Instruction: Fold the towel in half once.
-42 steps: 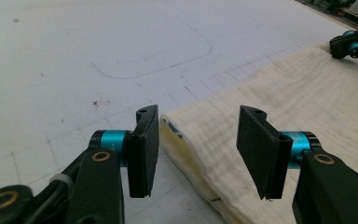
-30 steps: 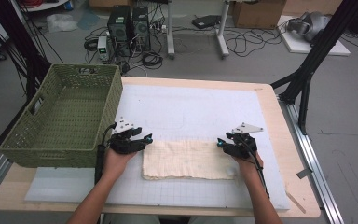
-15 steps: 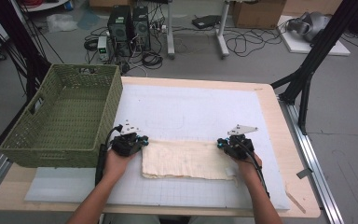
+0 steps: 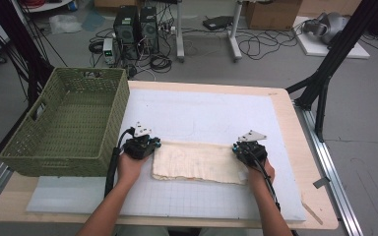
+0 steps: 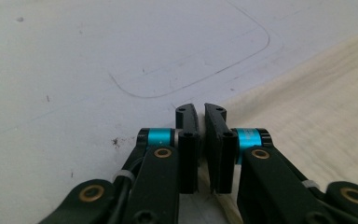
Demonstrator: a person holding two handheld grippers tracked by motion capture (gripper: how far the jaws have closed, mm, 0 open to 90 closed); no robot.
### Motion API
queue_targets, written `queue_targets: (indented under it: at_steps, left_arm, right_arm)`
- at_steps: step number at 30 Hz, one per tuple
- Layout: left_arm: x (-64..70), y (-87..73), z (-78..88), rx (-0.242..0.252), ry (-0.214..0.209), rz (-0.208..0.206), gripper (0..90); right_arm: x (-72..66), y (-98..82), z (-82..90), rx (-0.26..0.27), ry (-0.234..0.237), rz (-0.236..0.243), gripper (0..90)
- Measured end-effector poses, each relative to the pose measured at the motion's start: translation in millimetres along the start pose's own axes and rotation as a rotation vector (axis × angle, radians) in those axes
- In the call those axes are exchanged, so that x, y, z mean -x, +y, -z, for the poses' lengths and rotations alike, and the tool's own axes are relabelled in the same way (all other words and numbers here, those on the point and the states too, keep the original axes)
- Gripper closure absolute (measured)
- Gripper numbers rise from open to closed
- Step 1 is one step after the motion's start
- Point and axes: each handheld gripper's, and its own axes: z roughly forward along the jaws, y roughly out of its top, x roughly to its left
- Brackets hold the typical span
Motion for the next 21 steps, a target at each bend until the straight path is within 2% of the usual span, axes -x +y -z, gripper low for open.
queue_targets:
  at_steps: [1, 2, 4, 7, 9, 12, 13, 17, 21]
  left_arm:
    - [-1.1, 0.3, 3.7, 0.018, 0.003, -0.016, 78.2]
    - [-2.5, 0.5, 6.7, 0.034, -0.002, -0.006, 71.8]
    - [-6.9, 1.6, 16.0, 0.070, -0.054, 0.075, 63.0]
    - [-5.9, 1.6, 27.6, 0.136, -0.086, 0.072, 55.1]
    - [-4.7, 1.0, 33.4, 0.174, -0.107, 0.085, 47.3]
    - [-2.8, 0.9, 39.3, 0.177, -0.124, 0.095, 36.9]
    - [-2.2, 0.4, 41.4, 0.182, -0.143, 0.106, 34.4]
    - [1.6, -2.3, 47.9, 0.220, -0.161, 0.121, 19.5]
    - [2.2, -8.3, 54.7, 0.257, -0.184, 0.114, 19.4]
  right_arm:
    - [1.7, -0.4, 2.3, 0.010, -0.007, -0.002, 69.8]
    - [4.5, -0.9, 5.3, 0.028, -0.007, -0.021, 63.6]
    - [9.9, -2.1, 11.7, 0.060, -0.012, -0.048, 58.7]
    - [18.2, -5.6, 22.6, 0.093, -0.001, -0.076, 48.3]
    - [22.1, -8.5, 29.4, 0.111, 0.000, -0.080, 42.3]
    - [27.4, -14.5, 40.2, 0.152, 0.053, -0.093, 35.3]
    - [28.4, -16.1, 42.8, 0.161, 0.061, -0.095, 33.9]
    - [31.2, -25.3, 54.4, 0.185, 0.134, -0.111, 23.7]
    - [28.5, -31.5, 61.2, 0.178, 0.154, -0.099, 11.2]
